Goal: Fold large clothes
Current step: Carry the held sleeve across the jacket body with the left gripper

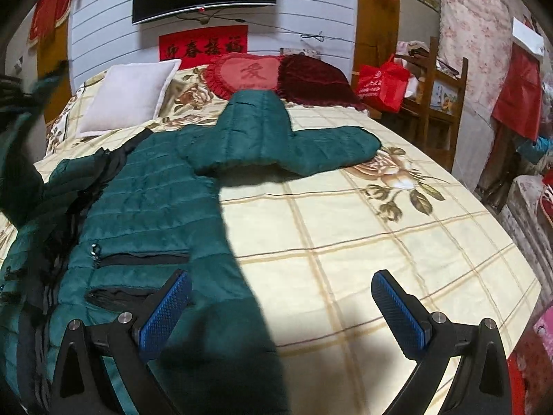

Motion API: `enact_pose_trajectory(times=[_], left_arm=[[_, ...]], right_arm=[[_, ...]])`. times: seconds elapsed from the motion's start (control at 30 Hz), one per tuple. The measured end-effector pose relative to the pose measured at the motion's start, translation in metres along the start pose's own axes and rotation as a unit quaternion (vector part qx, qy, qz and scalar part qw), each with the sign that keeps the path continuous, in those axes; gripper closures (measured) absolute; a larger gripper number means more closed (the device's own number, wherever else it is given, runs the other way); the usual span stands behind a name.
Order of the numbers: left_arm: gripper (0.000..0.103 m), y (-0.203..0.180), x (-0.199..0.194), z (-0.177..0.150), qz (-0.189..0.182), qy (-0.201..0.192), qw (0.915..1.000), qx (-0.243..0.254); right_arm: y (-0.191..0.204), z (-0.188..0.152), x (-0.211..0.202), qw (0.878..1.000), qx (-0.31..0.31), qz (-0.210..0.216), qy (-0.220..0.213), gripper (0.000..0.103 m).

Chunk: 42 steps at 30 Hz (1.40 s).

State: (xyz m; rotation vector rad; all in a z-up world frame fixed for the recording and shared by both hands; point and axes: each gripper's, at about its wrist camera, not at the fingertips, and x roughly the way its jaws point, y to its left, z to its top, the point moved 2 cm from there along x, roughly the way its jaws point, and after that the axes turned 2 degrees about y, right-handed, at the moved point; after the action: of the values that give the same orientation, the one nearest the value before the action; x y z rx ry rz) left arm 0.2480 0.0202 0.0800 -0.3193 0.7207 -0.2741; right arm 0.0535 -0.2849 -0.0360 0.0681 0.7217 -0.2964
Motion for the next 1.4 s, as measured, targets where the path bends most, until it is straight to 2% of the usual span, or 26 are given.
enact_pose_trajectory(times=[0.1, 0.27, 0.63, 0.73, 0.8, 0.9, 0.97, 1.03, 1.13, 1.2, 1.27, 1.33, 1.4], left_arm=[[0.098, -0.029, 0.047, -0.029, -0.006, 0.041, 0.9991, -0.004], [0.098, -0.052, 0.092, -0.061, 0.0, 0.074, 0.9973, 0.004], [0.098, -0.068, 0.136, -0.097, -0.014, 0.11, 0.9938, -0.004], [0.098, -0.072, 0.15, -0.106, -0.006, 0.134, 0.9908, 0.015], [0.098, -0.067, 0.153, -0.109, -0.01, 0.148, 0.9889, 0.005], [0.09, -0.06, 0.149, -0.107, -0.04, 0.167, 0.9851, -0.008], [0.071, -0.057, 0.142, -0.105, -0.065, 0.178, 0.9818, -0.002], [0.06, -0.054, 0.131, -0.101, -0.086, 0.176, 0.9806, 0.005], [0.059, -0.035, 0.107, -0.087, -0.124, 0.153, 0.9804, 0.004], [0.059, -0.012, 0.093, -0.073, -0.124, 0.133, 0.9833, -0.01], [0.059, 0.026, 0.079, -0.055, -0.113, 0.112, 0.9864, -0.04], [0.059, 0.066, 0.067, -0.04, -0.079, 0.092, 0.9911, -0.055], [0.059, 0.113, 0.055, -0.023, 0.0, 0.067, 0.9965, -0.051]], right_arm=[[-0.017, -0.002, 0.0, 1.0, 0.012, 0.0, 0.001, 0.0], [-0.041, -0.006, -0.001, 1.0, 0.03, 0.004, 0.003, 0.0], [-0.06, -0.011, -0.002, 0.999, 0.042, 0.018, 0.007, 0.0], [-0.06, -0.01, 0.0, 0.999, 0.043, 0.017, 0.008, 0.0], [-0.059, -0.009, 0.002, 0.999, 0.046, 0.015, 0.011, 0.0], [-0.054, -0.007, 0.0, 0.999, 0.041, 0.005, 0.006, 0.0], [-0.05, -0.005, -0.003, 0.999, 0.038, -0.003, -0.003, 0.0], [-0.044, -0.002, -0.007, 0.999, 0.034, -0.014, -0.017, 0.0], [-0.034, 0.007, -0.023, 0.996, 0.026, -0.049, -0.063, 0.0], [-0.027, 0.015, -0.036, 0.992, 0.034, -0.063, -0.101, 0.0], [-0.014, 0.026, -0.047, 0.988, 0.041, -0.055, -0.137, 0.0], [0.015, 0.049, -0.04, 0.991, 0.02, -0.025, -0.133, 0.0], [0.053, 0.073, -0.02, 0.994, -0.011, 0.021, -0.105, 0.0]])
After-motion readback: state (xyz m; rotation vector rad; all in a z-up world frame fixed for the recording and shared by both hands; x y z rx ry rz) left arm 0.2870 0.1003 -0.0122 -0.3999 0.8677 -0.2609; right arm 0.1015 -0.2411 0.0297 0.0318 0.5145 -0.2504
